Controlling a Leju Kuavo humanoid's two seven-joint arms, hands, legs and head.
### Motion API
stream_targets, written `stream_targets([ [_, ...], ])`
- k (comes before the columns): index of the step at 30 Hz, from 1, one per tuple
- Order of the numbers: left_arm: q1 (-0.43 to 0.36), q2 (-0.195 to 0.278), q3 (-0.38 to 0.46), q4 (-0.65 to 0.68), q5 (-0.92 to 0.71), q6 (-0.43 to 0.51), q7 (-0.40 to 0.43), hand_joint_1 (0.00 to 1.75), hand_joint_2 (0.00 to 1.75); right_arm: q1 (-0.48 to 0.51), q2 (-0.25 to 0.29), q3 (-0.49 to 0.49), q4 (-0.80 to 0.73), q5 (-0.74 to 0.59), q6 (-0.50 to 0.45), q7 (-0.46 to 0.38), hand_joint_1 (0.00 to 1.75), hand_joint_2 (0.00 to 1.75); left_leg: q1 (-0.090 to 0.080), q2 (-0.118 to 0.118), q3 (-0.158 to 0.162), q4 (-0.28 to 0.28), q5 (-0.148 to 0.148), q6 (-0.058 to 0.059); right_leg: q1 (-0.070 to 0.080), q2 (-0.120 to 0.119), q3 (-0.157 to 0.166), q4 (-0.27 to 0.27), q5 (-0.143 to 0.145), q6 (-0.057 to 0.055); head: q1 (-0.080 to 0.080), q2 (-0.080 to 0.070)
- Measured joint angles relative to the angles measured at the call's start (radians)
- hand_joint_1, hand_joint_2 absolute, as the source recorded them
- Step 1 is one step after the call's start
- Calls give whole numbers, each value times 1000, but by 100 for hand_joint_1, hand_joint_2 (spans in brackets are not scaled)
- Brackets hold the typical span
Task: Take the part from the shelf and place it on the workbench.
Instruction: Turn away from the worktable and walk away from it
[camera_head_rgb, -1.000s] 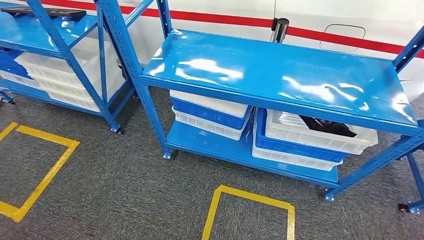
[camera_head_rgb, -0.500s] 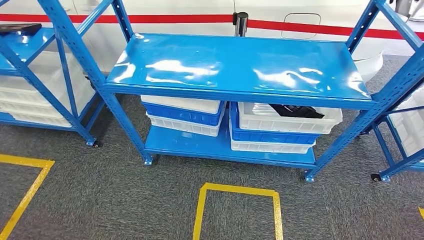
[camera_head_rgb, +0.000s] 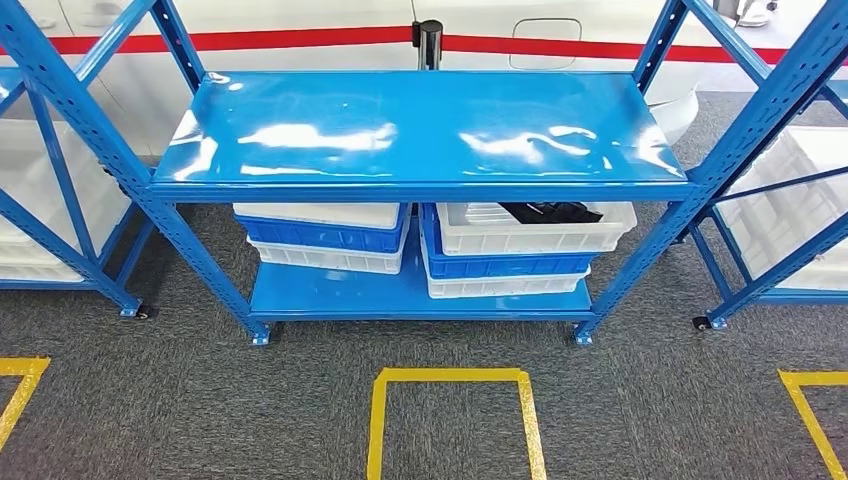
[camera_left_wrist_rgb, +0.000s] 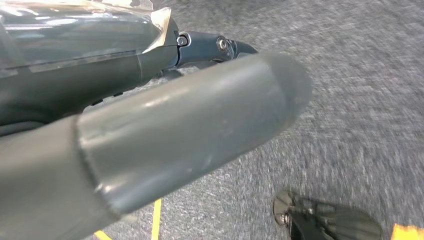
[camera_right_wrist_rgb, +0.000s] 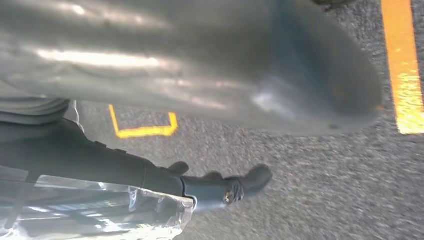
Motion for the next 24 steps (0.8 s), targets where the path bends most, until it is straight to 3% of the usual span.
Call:
stream_targets([
  [4, -1, -3, 0, 0, 1, 5, 1, 0, 0, -1, -1, 0, 0, 10, 0, 8, 0, 0, -13, 0, -1, 0, 3, 6, -4, -1, 3, -5, 4, 8, 1, 0],
  [15, -3, -8, 0, -1, 1, 4, 10, 0, 0, -1, 0, 21, 0, 72, -16, 61, 0, 0, -19, 0, -1, 0, 6, 19, -10, -1, -3, -12, 11, 18, 1, 0],
  [16, -3, -8, 0, -1, 1, 4, 10, 0, 44, -1, 0, 26, 0, 78, -14, 66, 0, 0, -19, 0, -1, 0, 6, 19, -10, -1, -3, -12, 11, 19, 1, 0],
  [19, -3, -8, 0, -2, 1, 4, 10, 0, 175, -1, 0, 36, 0, 85, -11, 66, 0, 131, -17, 0, -1, 0, 6, 19, -10, -1, -3, -12, 11, 19, 1, 0],
  [20, -3, -8, 0, -3, 1, 4, 10, 0, 175, -1, 0, 39, 0, 87, -10, 65, 0, 131, -17, 0, -1, 0, 6, 19, -10, -1, -3, -12, 11, 18, 1, 0],
  [22, -3, -8, 0, -4, 1, 4, 9, 0, 175, -1, -1, 46, 0, 91, -10, 65, 0, 44, -16, 0, -1, 0, 6, 19, -10, -1, -2, -12, 11, 18, 1, 0],
  [23, -3, -9, 0, -5, 0, 4, 10, 0, 175, -1, -1, 48, 0, 94, -10, 65, 0, 44, -15, 0, -1, 0, 6, 19, -10, -1, -2, -12, 11, 18, 1, 0],
  [24, -3, -9, 0, -5, -3, 4, 14, 0, 175, -1, -1, 51, 0, 96, -10, 65, 0, 87, -15, 0, -1, 0, 6, 19, -10, -1, -2, -12, 11, 18, 1, 0],
])
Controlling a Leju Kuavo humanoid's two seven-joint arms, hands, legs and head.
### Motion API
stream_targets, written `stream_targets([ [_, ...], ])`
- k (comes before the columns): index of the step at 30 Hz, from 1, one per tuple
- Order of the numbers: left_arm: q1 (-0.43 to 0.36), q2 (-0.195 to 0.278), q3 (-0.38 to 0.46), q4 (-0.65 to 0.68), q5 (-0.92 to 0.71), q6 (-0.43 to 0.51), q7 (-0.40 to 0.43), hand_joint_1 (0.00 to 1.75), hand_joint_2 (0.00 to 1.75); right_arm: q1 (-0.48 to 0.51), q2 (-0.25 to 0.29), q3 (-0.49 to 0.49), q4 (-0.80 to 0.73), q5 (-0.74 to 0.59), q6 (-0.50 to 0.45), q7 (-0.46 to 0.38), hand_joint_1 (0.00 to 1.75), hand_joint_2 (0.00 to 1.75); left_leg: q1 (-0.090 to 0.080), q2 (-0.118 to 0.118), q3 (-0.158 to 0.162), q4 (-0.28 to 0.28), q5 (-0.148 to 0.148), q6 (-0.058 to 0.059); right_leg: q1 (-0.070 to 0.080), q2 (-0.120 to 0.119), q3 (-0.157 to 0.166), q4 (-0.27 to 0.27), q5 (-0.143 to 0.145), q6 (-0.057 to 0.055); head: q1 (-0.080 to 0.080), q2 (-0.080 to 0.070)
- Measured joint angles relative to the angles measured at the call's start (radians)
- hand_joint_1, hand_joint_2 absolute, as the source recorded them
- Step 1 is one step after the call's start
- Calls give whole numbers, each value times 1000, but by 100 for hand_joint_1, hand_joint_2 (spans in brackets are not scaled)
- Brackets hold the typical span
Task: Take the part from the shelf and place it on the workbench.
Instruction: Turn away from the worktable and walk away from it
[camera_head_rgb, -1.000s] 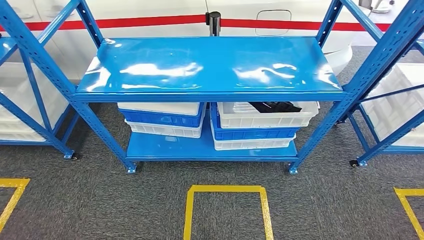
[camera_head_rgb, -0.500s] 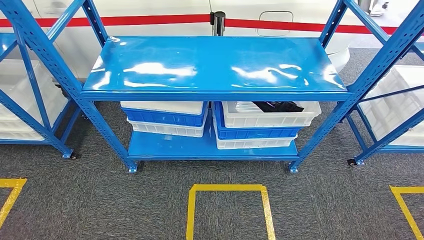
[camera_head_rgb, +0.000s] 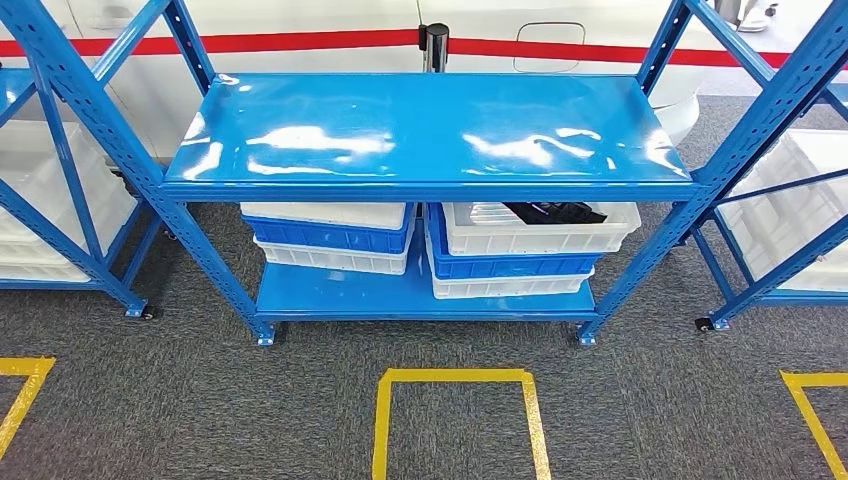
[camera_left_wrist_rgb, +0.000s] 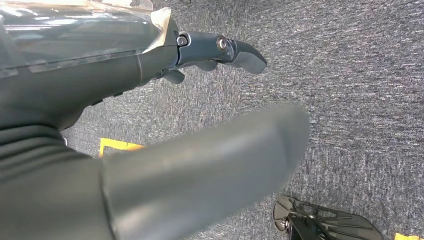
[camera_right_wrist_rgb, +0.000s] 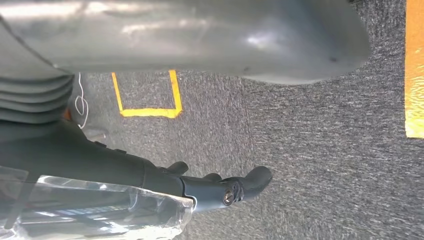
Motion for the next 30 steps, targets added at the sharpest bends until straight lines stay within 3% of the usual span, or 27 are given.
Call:
stream_targets([
  [2, 0, 0, 0, 0, -8, 0, 12, 0, 175, 0, 0, 4, 0, 5, 0, -1, 0, 175, 0, 0, 0, 0, 0, 0, 0, 0, 1, 0, 0, 0, 0, 0],
  [30, 0, -1, 0, -2, -13, 1, 23, 0, 175, 0, -1, 23, 0, 17, 0, -17, 0, 175, 3, 0, -1, 0, 1, -1, 1, 0, 0, 0, 0, 0, 0, 0],
])
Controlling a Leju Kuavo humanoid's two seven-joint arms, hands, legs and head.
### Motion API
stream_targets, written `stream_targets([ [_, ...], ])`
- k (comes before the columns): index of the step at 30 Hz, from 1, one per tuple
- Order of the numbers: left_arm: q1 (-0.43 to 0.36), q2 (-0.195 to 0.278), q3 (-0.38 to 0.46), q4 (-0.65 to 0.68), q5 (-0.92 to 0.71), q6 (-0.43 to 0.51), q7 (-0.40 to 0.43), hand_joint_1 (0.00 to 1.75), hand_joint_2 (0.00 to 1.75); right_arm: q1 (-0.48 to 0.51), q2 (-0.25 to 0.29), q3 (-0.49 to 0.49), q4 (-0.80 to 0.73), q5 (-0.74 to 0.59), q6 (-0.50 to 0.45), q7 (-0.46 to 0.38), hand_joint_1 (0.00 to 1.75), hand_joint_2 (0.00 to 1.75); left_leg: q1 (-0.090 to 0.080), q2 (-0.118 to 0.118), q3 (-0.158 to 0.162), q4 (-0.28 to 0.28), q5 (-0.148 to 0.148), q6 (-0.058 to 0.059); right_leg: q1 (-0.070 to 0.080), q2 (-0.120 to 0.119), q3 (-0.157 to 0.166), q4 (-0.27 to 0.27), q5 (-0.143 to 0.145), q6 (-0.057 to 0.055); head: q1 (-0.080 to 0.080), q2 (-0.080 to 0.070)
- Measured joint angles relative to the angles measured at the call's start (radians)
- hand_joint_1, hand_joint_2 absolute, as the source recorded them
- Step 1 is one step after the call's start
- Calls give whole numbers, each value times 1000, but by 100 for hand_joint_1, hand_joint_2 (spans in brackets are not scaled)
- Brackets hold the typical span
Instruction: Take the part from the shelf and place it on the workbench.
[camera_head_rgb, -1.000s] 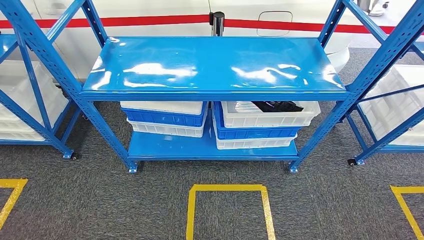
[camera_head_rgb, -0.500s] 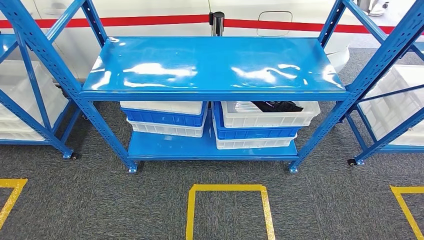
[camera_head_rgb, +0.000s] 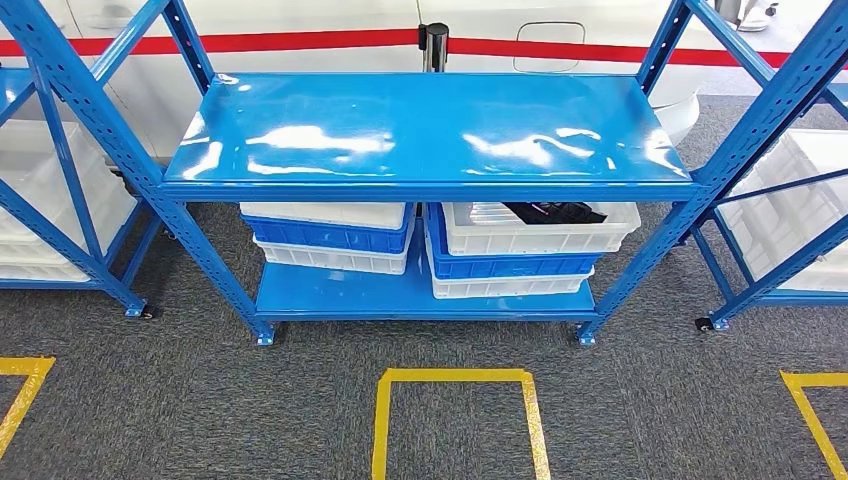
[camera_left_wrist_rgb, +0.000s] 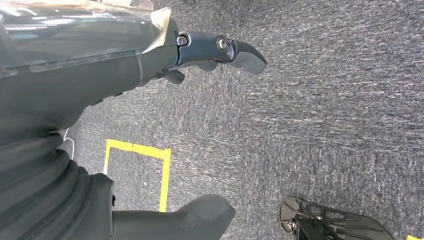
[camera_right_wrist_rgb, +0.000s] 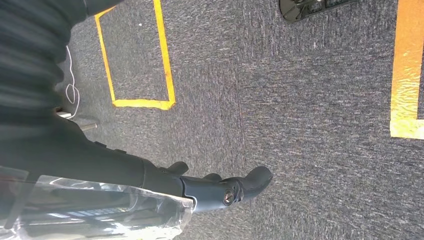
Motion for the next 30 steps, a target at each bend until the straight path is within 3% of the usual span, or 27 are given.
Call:
stream_targets([
  [7, 0, 0, 0, 0, -2, 0, -3, 0, 175, 0, 0, 0, 0, -5, 2, -3, 0, 175, 0, 0, 0, 0, 0, 0, 0, 0, -1, 0, 0, 0, 0, 0],
  [13, -17, -20, -33, 0, -66, 42, -51, 0, 175, 0, 6, -37, 0, -107, 34, -48, 0, 175, 0, 0, 0, 0, 0, 0, 0, -1, -1, 0, 0, 0, 0, 0],
  [30, -27, -39, -45, 0, -53, 35, -88, 0, 175, 1, 2, -78, 0, -126, 66, -94, 0, 175, 0, 0, 0, 0, 1, 1, 0, -1, 5, 0, 1, 1, 0, 0],
])
